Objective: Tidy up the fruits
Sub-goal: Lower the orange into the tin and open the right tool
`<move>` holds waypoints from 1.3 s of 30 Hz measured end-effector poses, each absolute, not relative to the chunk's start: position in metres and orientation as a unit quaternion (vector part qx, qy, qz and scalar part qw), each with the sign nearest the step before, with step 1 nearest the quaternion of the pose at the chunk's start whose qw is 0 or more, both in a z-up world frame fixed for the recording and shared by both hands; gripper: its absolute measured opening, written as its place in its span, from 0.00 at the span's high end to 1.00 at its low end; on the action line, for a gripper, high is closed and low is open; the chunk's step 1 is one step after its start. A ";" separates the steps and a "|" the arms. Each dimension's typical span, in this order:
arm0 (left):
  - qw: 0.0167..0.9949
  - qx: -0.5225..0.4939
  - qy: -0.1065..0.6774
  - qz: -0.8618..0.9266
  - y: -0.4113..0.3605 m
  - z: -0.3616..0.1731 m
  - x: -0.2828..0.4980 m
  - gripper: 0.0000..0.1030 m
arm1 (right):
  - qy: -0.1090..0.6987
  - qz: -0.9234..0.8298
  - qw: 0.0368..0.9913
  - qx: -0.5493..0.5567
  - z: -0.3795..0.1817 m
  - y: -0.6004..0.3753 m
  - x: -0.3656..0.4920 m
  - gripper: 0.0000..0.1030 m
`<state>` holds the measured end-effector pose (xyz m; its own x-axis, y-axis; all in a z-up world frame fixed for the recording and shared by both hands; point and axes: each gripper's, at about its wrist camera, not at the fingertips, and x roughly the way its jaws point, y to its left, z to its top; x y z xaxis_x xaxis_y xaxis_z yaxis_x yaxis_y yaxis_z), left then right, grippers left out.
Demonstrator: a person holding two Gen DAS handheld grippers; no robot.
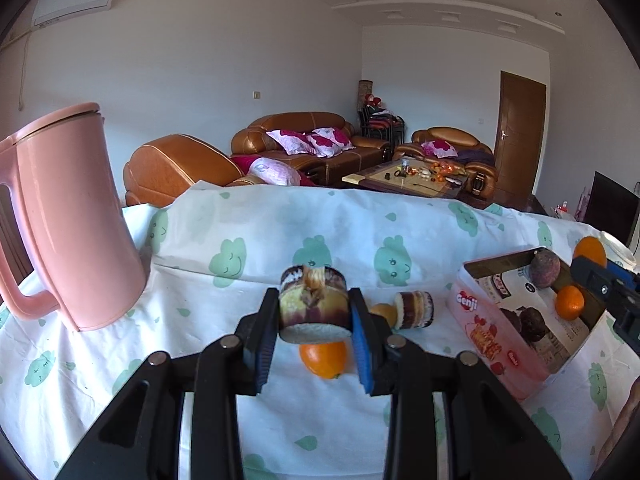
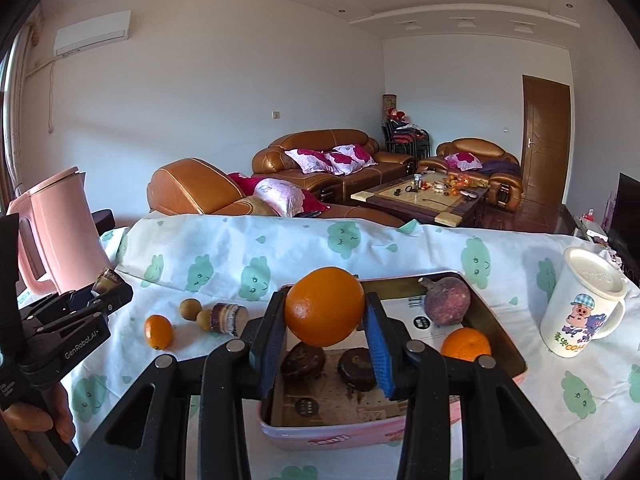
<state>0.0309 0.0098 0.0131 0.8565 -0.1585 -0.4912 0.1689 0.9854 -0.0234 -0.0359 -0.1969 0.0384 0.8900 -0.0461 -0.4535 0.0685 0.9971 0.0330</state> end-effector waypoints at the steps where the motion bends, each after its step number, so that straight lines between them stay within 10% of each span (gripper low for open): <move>1: 0.963 0.012 0.252 -0.089 0.003 0.014 0.029 0.66 | 0.234 -0.031 0.972 0.025 0.038 -0.201 -0.036 0.60; 39: 0.925 0.062 0.318 -0.199 -0.174 -0.002 0.033 0.66 | 0.325 -0.062 0.942 0.061 -0.001 -0.306 -0.006 0.60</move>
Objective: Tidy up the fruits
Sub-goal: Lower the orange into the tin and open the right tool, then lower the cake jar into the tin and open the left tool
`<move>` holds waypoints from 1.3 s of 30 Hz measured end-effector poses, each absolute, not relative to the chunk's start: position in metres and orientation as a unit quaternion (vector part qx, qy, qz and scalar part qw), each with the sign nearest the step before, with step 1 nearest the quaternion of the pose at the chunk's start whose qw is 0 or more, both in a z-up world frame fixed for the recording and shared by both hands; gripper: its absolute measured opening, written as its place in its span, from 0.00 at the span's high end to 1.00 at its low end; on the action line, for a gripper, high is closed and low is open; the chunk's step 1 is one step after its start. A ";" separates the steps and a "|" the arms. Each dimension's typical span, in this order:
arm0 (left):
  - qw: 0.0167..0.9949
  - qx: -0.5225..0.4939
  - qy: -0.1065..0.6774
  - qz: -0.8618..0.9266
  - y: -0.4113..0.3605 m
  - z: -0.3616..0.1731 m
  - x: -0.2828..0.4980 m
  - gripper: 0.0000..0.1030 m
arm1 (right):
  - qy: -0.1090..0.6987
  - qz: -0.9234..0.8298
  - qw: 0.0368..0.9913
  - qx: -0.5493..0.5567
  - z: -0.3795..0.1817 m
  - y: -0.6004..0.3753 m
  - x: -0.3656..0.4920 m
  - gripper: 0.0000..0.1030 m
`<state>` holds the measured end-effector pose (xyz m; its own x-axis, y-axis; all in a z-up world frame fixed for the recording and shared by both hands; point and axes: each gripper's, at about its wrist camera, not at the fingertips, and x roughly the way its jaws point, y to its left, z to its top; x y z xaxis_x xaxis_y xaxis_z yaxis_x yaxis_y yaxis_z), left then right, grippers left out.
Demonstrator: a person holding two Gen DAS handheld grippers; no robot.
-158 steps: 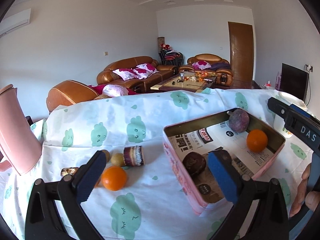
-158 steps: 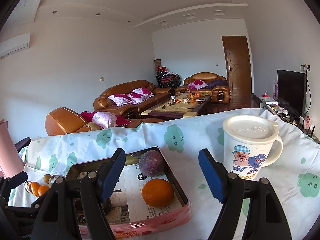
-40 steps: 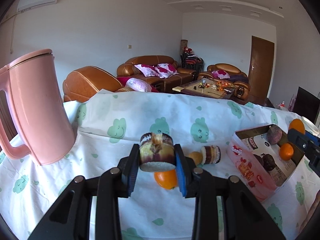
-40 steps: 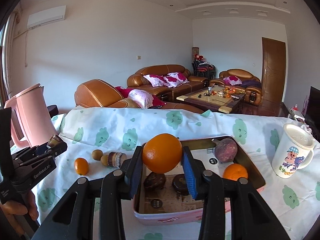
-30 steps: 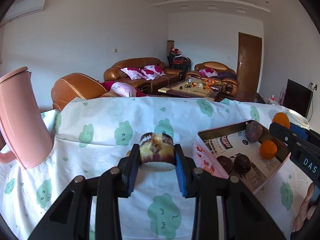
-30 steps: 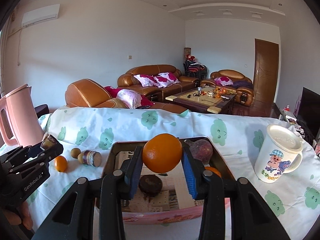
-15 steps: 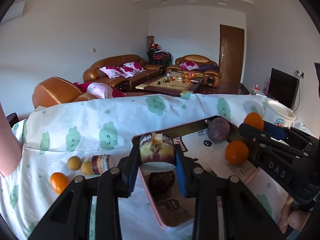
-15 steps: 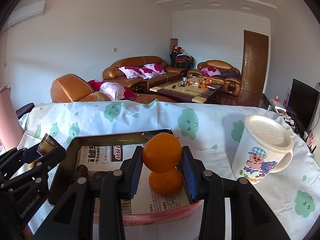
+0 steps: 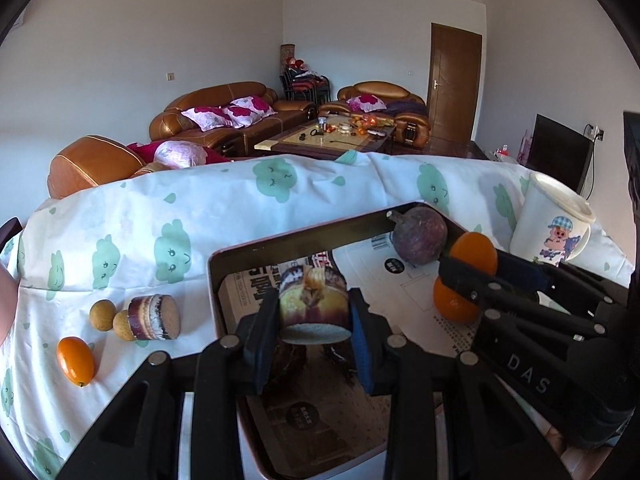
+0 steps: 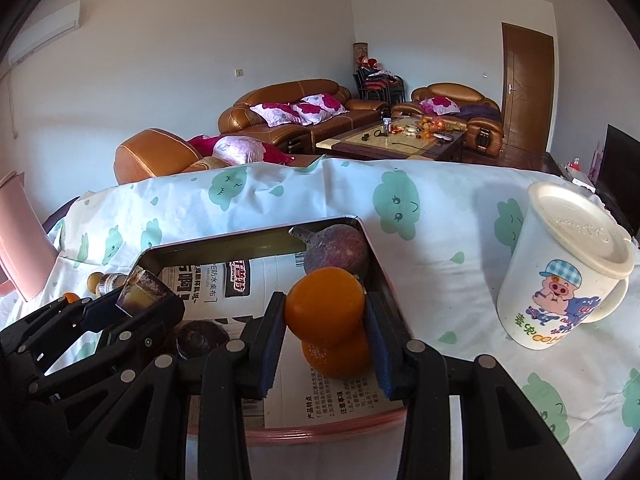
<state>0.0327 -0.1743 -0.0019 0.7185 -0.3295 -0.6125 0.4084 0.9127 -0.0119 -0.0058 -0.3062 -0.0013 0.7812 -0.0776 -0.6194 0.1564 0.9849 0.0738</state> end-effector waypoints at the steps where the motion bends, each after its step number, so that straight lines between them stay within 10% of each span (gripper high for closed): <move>1: 0.924 0.063 0.320 -0.201 -0.175 -0.002 0.033 0.66 | 0.325 -0.061 0.942 0.061 -0.001 -0.306 -0.005 0.60; 11: 0.925 0.055 0.319 -0.199 -0.171 -0.002 0.033 0.63 | 0.317 -0.006 0.941 0.121 -0.001 -0.312 -0.006 0.59; 15: 0.933 0.065 0.296 -0.194 -0.172 0.003 0.023 0.29 | 0.294 0.012 0.943 0.158 0.004 -0.318 -0.013 0.40; 21: 0.955 0.086 0.232 -0.166 -0.168 0.015 0.004 0.00 | 0.229 -0.038 0.962 0.142 0.022 -0.321 -0.032 0.39; 25: 0.966 0.076 0.203 -0.141 -0.156 0.023 0.001 0.00 | 0.183 -0.080 0.973 0.114 0.031 -0.319 -0.044 0.22; 39: 0.968 0.078 0.211 -0.110 -0.137 0.019 0.005 0.00 | 0.159 -0.095 0.980 0.076 0.029 -0.308 -0.048 0.21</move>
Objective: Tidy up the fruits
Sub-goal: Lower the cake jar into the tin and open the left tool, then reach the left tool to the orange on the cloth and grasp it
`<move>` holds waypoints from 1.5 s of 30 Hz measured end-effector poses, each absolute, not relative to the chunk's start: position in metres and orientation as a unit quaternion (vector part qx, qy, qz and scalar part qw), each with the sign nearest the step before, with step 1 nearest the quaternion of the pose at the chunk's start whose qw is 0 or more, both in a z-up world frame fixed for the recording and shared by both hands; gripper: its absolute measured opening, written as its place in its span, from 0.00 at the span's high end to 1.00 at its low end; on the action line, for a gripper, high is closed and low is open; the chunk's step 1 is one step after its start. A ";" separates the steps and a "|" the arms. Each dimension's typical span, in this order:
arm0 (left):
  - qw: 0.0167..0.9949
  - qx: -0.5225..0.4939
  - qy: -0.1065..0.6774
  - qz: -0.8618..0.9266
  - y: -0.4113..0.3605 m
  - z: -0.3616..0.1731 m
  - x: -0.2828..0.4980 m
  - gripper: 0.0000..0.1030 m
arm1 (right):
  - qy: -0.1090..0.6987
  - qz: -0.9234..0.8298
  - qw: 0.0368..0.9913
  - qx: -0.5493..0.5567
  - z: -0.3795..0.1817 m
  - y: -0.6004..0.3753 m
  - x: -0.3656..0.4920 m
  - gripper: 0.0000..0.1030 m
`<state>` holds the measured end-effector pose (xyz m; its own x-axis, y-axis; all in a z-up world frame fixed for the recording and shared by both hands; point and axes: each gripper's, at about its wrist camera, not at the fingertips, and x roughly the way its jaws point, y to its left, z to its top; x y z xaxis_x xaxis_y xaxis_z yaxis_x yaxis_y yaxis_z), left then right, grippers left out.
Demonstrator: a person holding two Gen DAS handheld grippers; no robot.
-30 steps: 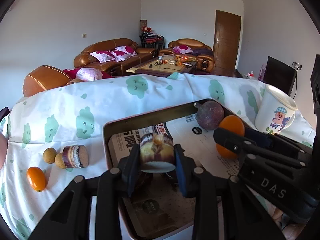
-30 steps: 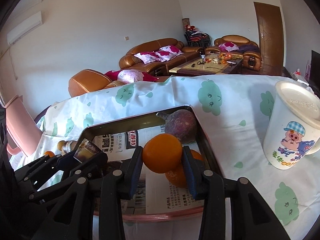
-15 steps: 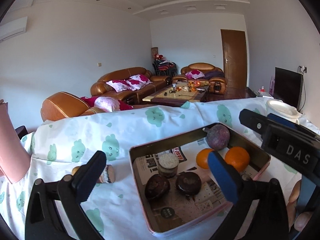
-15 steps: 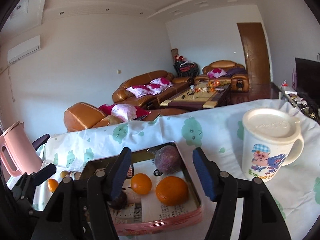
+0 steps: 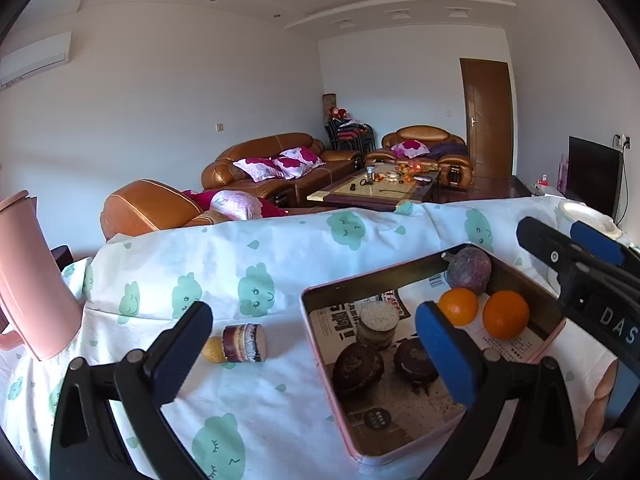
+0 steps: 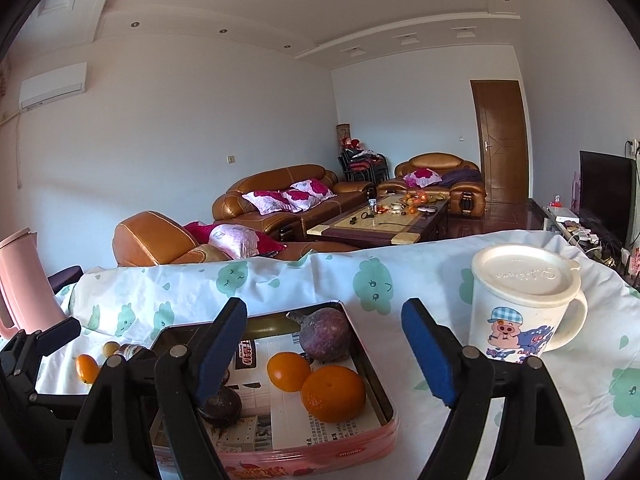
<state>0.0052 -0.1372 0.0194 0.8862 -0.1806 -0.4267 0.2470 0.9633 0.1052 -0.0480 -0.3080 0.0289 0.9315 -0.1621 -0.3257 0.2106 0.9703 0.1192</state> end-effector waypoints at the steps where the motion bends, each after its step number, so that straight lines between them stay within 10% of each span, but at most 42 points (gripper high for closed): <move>1: 0.968 0.079 0.213 -0.110 -0.136 0.019 0.005 0.00 | 0.158 -0.095 0.980 0.075 0.029 -0.307 -0.048 0.21; 36: 0.910 -0.006 0.408 -0.069 0.027 -0.026 0.078 0.00 | 0.216 -0.017 0.975 0.055 0.021 -0.186 -0.053 0.21; 45: 0.896 -0.015 0.434 -0.093 0.027 -0.035 0.089 0.19 | 0.260 0.026 0.965 -0.013 0.013 -0.131 -0.020 0.21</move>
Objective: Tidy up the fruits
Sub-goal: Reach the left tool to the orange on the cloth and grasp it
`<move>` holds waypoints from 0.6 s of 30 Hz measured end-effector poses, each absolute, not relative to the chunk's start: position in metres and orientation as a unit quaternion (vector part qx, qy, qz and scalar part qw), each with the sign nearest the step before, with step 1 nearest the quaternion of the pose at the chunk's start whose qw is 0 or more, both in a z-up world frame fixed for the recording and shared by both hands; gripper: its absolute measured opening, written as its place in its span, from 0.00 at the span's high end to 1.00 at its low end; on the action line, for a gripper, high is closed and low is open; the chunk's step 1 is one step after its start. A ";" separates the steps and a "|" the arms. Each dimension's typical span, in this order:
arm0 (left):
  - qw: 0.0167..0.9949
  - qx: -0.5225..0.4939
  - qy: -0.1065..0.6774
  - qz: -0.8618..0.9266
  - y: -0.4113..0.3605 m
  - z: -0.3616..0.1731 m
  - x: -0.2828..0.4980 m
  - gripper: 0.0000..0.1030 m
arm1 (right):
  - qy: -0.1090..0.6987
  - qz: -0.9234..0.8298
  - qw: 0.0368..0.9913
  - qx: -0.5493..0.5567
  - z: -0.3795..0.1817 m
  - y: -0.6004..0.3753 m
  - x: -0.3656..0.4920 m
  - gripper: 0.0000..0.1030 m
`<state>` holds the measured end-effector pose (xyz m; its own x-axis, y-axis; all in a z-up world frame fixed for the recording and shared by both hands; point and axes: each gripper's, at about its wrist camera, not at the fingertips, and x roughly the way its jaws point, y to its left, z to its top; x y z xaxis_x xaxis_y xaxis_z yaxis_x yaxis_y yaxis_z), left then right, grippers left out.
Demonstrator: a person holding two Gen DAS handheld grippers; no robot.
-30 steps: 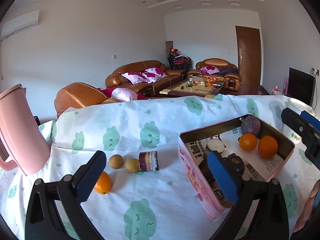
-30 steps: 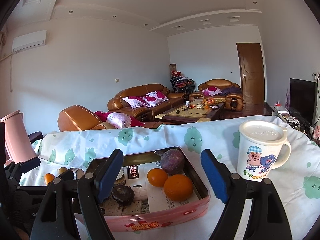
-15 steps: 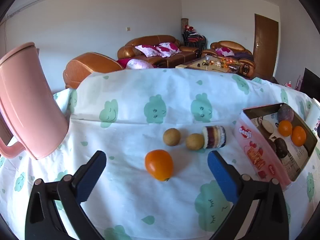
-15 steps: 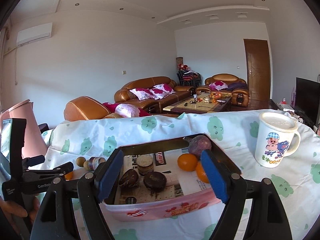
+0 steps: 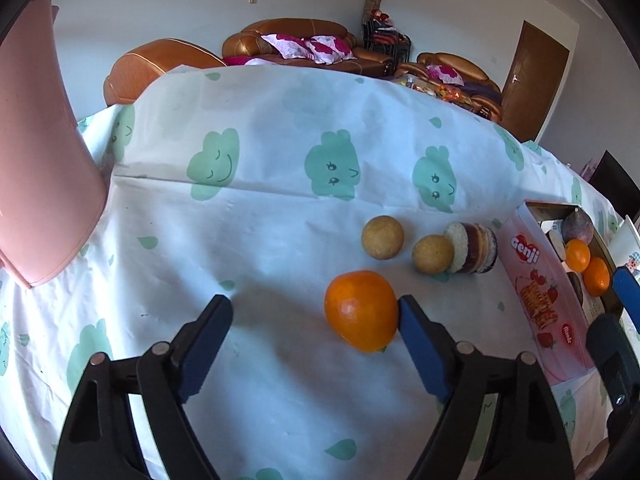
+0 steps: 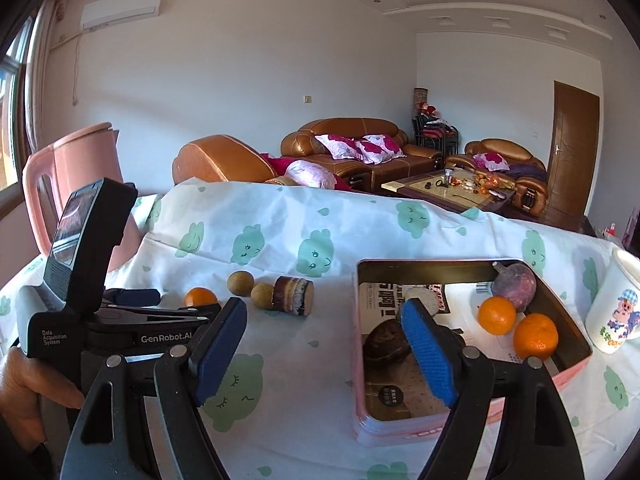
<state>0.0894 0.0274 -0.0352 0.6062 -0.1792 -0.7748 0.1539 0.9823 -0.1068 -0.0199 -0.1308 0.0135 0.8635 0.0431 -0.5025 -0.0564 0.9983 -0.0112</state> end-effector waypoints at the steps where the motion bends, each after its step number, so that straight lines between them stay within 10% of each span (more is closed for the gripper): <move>1: 0.896 -0.018 0.433 -0.099 0.028 -0.035 0.090 0.25 | 0.267 0.032 0.963 -0.020 0.012 -0.128 -0.016 0.21; 6: 0.894 -0.020 0.432 -0.118 0.025 -0.033 0.089 0.60 | 0.299 0.055 0.951 -0.061 0.010 -0.121 0.004 0.21; 18: 0.919 -0.036 0.388 -0.050 0.058 -0.016 0.087 0.62 | 0.402 0.168 0.873 -0.218 0.004 -0.097 0.070 0.27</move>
